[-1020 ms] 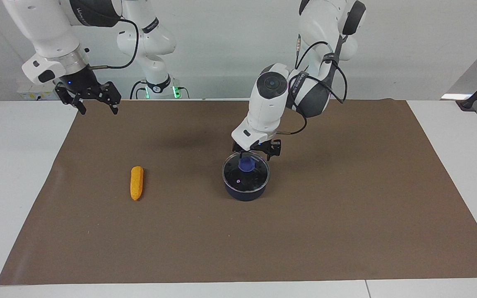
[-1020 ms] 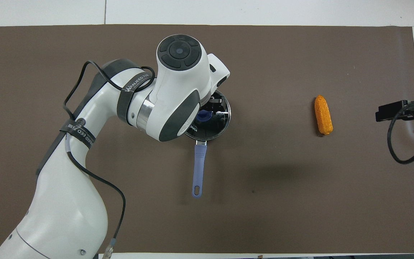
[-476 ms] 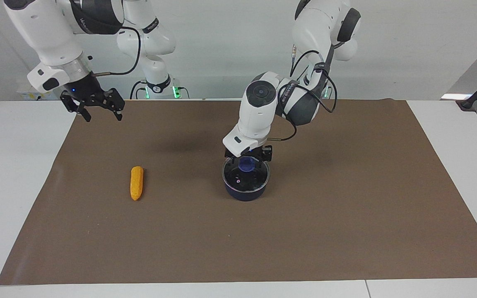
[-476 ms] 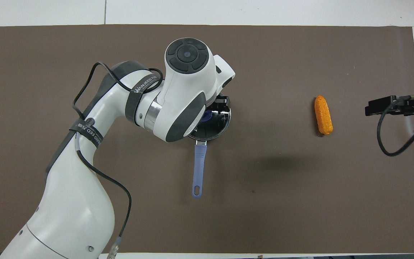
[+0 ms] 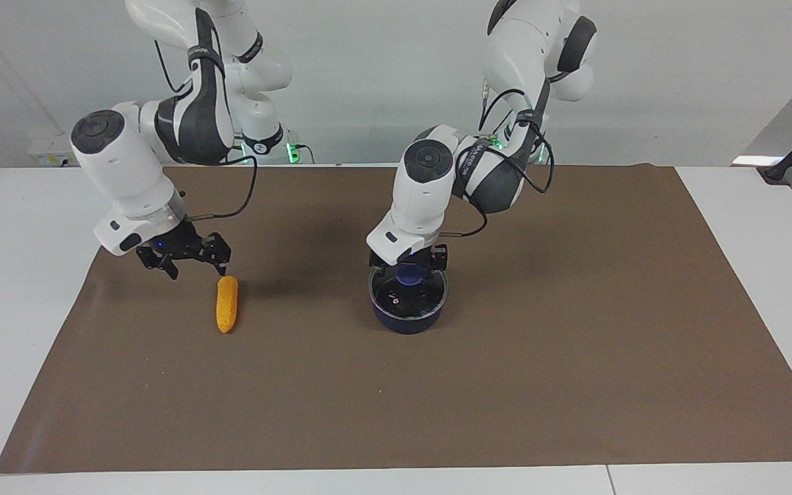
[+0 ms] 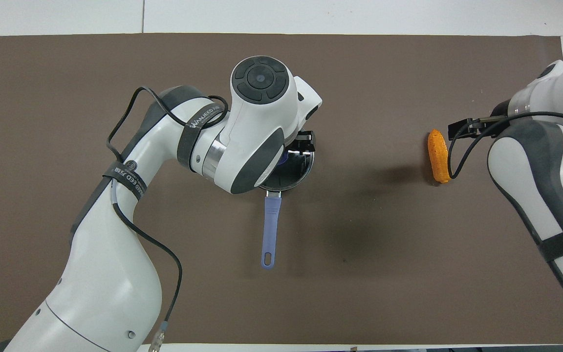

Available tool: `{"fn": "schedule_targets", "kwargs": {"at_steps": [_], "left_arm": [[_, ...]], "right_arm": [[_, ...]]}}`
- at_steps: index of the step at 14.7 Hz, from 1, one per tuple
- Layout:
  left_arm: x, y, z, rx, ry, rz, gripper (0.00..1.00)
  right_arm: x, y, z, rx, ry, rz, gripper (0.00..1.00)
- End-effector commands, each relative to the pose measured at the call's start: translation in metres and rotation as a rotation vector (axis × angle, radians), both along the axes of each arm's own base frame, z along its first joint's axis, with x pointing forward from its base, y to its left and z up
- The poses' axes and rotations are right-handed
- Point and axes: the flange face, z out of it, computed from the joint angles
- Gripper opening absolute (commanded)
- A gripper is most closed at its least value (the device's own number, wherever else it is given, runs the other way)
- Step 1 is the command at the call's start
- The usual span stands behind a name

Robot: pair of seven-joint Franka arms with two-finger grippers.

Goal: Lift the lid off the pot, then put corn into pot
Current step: 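Grasp the corn cob with the right gripper while the left gripper holds the lid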

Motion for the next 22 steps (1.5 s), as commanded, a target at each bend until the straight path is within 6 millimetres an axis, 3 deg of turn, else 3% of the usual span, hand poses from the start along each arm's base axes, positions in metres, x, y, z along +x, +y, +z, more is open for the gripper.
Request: {"fn": "schedule_targets", "kwargs": {"at_steps": [1,6,11,14,18,19,22], "left_arm": [[-0.003,0.0,-0.006,0.02,-0.012,0.013,1.0],[-0.005,0.002,-0.008,0.029,-0.004,0.041,1.0],[-0.006,0.003,-0.009,0.037,0.004,0.045,0.87],[-0.007,0.003,-0.009,0.038,0.007,0.045,0.7],[-0.006,0.004,-0.009,0.041,0.008,0.046,0.4],[-0.005,0.006,-0.009,0.042,0.008,0.049,0.34],[-0.003,0.008,-0.007,0.04,0.006,0.052,0.26]], "right_arm": [[-0.017,0.0,-0.035,0.001,-0.036,0.03,1.0],[-0.022,-0.001,-0.084,-0.004,0.009,0.05,1.0],[-0.021,-0.001,-0.117,-0.009,0.02,0.058,1.0],[-0.02,0.0,-0.121,-0.011,0.015,0.059,0.94],[-0.021,0.0,-0.128,-0.011,0.026,0.061,0.75],[-0.021,0.0,-0.128,-0.011,0.026,0.061,0.75],[-0.021,0.0,-0.13,-0.011,0.029,0.061,0.74]]}}
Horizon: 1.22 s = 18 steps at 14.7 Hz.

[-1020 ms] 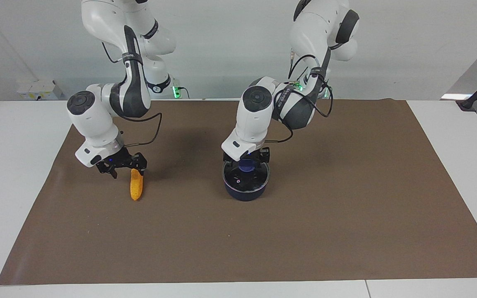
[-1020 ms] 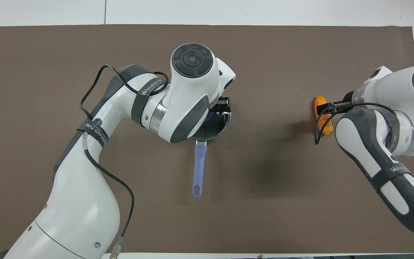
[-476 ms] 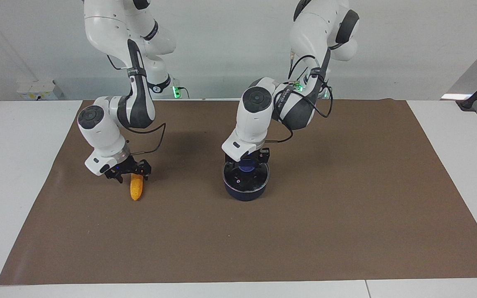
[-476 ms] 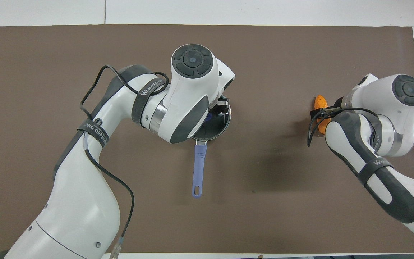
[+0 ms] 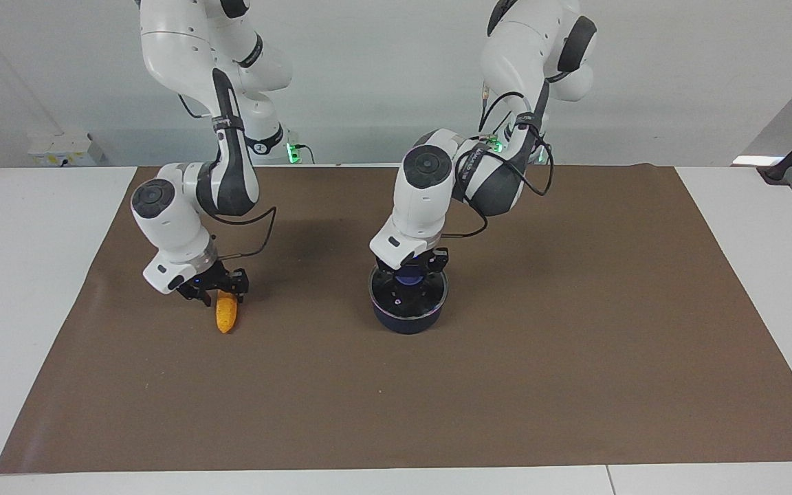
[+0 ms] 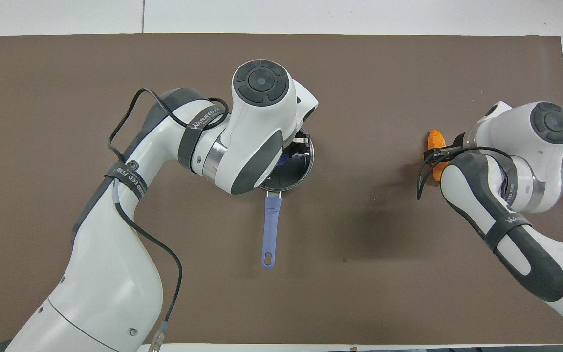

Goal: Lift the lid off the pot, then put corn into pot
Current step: 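Lift the lid aside with the left gripper while the right gripper lifts the corn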

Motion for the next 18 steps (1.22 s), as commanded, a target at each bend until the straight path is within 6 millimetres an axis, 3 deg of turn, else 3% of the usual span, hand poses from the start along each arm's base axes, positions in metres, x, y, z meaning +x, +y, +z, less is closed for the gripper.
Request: {"fn": "schedule_targets", "kwargs": {"at_steps": [1,4,5,8,10,12,14,16,18], "left_arm": [[-0.001,0.006,0.007,0.014,-0.01,0.015,0.26],[-0.002,0.013,0.029,0.002,-0.025,0.017,0.25],[-0.002,0.016,0.037,-0.003,-0.029,0.02,0.24],[-0.002,0.03,0.064,-0.012,-0.035,0.034,0.21],[0.006,0.054,0.081,-0.008,-0.032,0.055,0.2],[0.017,0.089,0.098,-0.002,-0.023,0.049,0.2],[0.035,0.136,0.106,0.005,-0.004,0.043,0.2],[0.055,0.189,0.109,0.008,0.008,0.037,0.18],[0.071,0.238,0.107,0.005,0.022,0.023,0.17]], "right_arm": [[-0.001,0.0,-0.006,0.003,-0.005,0.027,0.68],[0.0,0.002,-0.005,0.005,-0.002,0.028,0.08],[0.0,0.003,-0.005,0.006,0.005,0.03,0.0],[0.006,0.004,0.018,0.01,0.013,0.043,0.0],[0.009,0.006,0.063,0.017,0.037,0.064,0.0],[0.01,0.027,0.101,0.031,0.064,0.093,0.0],[0.016,0.046,0.144,0.036,0.077,0.078,0.0],[0.021,0.097,0.188,0.036,0.096,0.057,0.0],[0.022,0.168,0.215,0.028,0.098,0.004,0.0]]}}
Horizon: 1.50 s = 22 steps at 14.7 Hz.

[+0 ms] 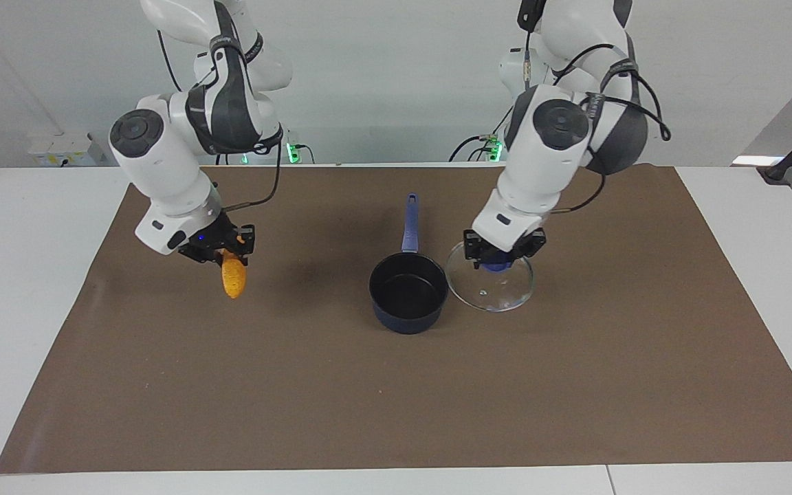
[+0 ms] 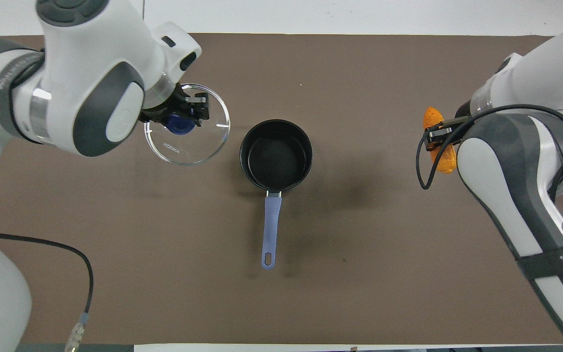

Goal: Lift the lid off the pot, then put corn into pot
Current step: 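Lift the lid aside with the left gripper while the right gripper lifts the corn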

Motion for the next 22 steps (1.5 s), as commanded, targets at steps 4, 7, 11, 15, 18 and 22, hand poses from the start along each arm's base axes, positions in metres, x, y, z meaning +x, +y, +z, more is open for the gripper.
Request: {"fn": "schedule_targets", "kwargs": {"at_steps": [4,7,11,15,18,22], "left_arm": [[0.021,0.162,-0.014,-0.039,0.034,-0.052,0.15],[0.007,0.232,-0.049,-0.044,-0.008,-0.08,0.14],[-0.005,0.274,-0.096,-0.041,-0.043,-0.115,0.14],[-0.013,0.278,-0.128,-0.032,-0.05,-0.103,0.14],[-0.017,0.279,-0.147,-0.03,-0.045,-0.102,0.14],[-0.021,0.279,-0.163,-0.03,-0.017,-0.104,0.14]], "right_arm": [[-0.007,0.168,0.033,0.012,-0.074,-0.105,0.0],[-0.021,0.24,0.008,0.018,-0.095,-0.088,0.0],[-0.017,0.304,-0.078,-0.054,-0.146,-0.087,0.0],[-0.013,0.3,-0.117,-0.041,-0.148,-0.112,0.0],[-0.024,0.295,-0.148,-0.008,-0.163,-0.118,0.0],[-0.037,0.293,-0.162,0.023,-0.144,-0.137,0.11]]}}
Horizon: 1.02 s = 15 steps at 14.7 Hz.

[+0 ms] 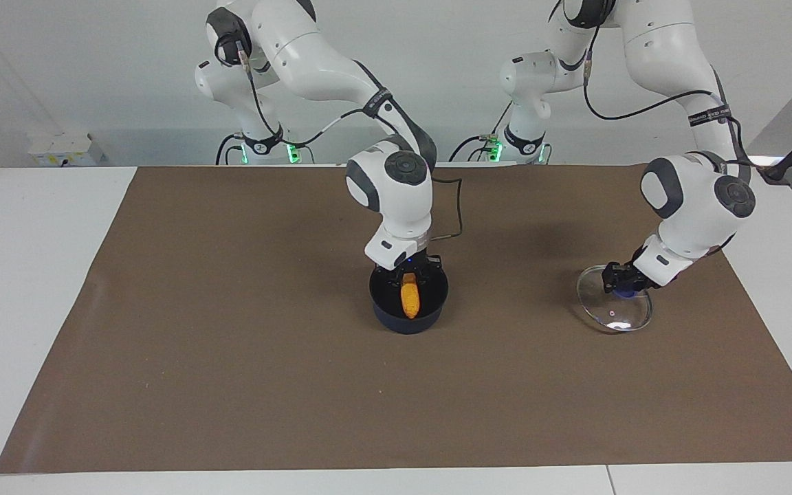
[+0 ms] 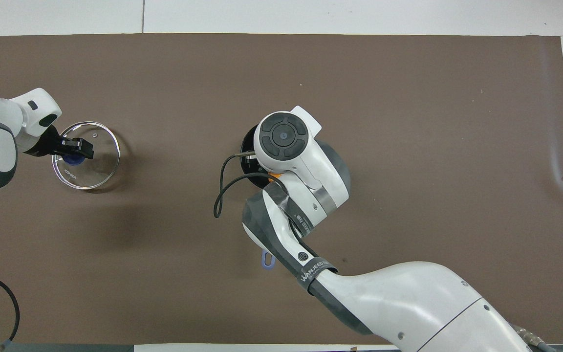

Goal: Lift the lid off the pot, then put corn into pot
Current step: 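Lower the corn into the saucepan with the right gripper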

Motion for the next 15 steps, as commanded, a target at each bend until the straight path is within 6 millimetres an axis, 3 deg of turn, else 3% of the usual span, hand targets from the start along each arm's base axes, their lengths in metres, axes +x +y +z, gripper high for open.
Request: {"fn": "schedule_targets", "kwargs": {"at_steps": [1,4,6,7,9,10,11,13,15], "left_arm": [[-0.009,0.002,-0.004,0.001,-0.008,-0.014,0.14],[-0.009,0.002,-0.01,0.002,0.001,-0.013,0.14],[-0.009,0.002,-0.012,0.002,0.0,-0.013,0.19],[-0.009,0.002,-0.013,0.002,0.0,-0.014,0.28],[-0.01,0.002,-0.015,0.001,0.003,-0.014,0.93],[-0.01,0.002,-0.014,0.001,0.001,-0.016,1.0],[-0.009,0.002,-0.012,0.001,0.001,-0.016,1.0],[-0.008,0.0,0.001,0.002,-0.009,-0.019,1.0],[-0.001,-0.003,0.035,0.002,-0.014,-0.024,1.0]], "right_arm": [[-0.016,-0.008,-0.003,0.022,0.0,-0.021,0.34],[-0.011,-0.012,0.004,0.018,0.002,-0.028,0.67],[-0.008,-0.006,0.02,0.011,-0.002,-0.022,1.0],[-0.006,-0.001,0.034,0.003,-0.006,-0.015,1.0],[0.007,-0.006,0.066,-0.009,-0.01,-0.026,1.0],[0.011,-0.01,0.08,-0.012,-0.011,-0.032,1.0],[0.012,-0.015,0.102,-0.008,-0.021,-0.037,1.0],[0.016,-0.047,0.145,-0.003,-0.03,-0.074,1.0],[0.015,-0.081,0.177,-0.024,-0.012,-0.047,1.0]]}}
